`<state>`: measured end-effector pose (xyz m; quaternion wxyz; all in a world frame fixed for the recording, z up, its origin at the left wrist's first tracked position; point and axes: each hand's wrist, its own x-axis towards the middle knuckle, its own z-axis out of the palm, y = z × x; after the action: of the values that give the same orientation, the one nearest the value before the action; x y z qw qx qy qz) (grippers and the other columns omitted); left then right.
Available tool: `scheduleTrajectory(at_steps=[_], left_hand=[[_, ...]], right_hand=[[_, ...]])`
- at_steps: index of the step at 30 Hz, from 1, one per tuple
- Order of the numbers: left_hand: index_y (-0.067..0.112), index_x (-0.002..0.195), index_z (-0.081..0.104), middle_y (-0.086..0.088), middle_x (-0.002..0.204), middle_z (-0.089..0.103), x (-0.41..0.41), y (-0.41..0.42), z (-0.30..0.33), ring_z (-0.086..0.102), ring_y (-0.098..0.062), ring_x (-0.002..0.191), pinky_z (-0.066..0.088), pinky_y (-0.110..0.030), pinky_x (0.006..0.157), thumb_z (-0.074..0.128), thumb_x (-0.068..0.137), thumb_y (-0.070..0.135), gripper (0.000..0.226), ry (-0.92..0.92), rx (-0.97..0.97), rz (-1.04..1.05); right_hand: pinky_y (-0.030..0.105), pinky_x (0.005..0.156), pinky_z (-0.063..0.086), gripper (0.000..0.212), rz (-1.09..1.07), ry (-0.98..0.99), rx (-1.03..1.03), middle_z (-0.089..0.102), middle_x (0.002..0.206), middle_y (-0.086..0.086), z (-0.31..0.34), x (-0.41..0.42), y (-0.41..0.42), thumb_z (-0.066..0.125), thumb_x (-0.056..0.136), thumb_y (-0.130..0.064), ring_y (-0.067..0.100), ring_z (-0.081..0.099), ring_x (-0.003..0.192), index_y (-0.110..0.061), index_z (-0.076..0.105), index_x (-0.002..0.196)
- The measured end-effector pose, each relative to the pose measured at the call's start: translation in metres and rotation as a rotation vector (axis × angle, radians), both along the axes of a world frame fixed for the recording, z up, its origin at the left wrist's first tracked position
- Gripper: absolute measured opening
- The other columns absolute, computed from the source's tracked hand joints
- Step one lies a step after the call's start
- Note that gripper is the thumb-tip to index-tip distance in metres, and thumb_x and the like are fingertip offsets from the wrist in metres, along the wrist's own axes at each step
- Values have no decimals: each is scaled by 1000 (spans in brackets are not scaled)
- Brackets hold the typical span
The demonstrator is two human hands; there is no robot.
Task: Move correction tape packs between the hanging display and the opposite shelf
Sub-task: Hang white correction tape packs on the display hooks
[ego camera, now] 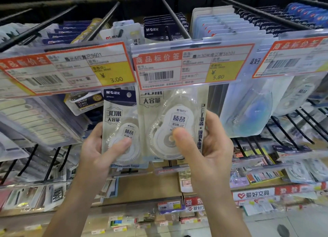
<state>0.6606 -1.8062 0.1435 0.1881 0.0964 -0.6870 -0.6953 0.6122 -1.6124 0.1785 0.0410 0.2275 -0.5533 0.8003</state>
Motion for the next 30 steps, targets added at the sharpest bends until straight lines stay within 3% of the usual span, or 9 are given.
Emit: scheduleTrajectory(at_steps=[9, 13, 17, 22, 25, 30], left_hand=[[34, 105, 71, -9, 108, 74, -2, 0, -2, 72, -32, 99, 62, -38, 79, 89, 60, 57, 54, 18, -16, 10], [32, 103, 71, -7, 105, 75, -3, 1, -1, 73, -30, 97, 62, -33, 75, 89, 63, 49, 46, 28, -5, 14], [32, 102, 72, -8, 106, 75, -3, 2, -3, 72, -32, 98, 61, -35, 77, 78, 70, 33, 33, 26, -28, 12], [28, 112, 68, -12, 110, 74, -3, 5, -2, 72, -36, 101, 56, -54, 87, 81, 68, 42, 48, 14, -35, 11], [19, 118, 65, -14, 111, 73, -3, 5, -3, 71, -38, 101, 54, -62, 89, 76, 73, 35, 49, 12, -52, 9], [21, 114, 66, -14, 108, 74, -3, 5, -4, 72, -38, 99, 57, -59, 85, 75, 76, 30, 41, 23, -69, 13]], right_hand=[[21, 70, 53, 23, -42, -44, 33, 73, 92, -1, -15, 2, 5, 69, 85, -30, 13, 70, 79, -36, 67, 107], [22, 71, 54, 21, -76, -69, 47, 74, 94, -1, -18, 2, 8, 69, 85, -33, 15, 71, 83, -38, 68, 105], [22, 70, 56, 29, -44, -40, 55, 74, 98, -5, -16, 7, 10, 69, 84, -31, 13, 72, 86, -47, 66, 108], [18, 66, 56, 33, 1, 10, -16, 74, 94, -10, -3, 7, 8, 67, 86, -21, 6, 72, 81, -42, 66, 111], [15, 67, 55, 28, -20, 34, -73, 74, 92, -12, 6, 5, 6, 66, 87, -20, 3, 71, 79, -38, 68, 108], [16, 68, 55, 24, -33, 20, -59, 76, 91, -9, 10, 5, 8, 67, 87, -22, 5, 72, 79, -35, 69, 109]])
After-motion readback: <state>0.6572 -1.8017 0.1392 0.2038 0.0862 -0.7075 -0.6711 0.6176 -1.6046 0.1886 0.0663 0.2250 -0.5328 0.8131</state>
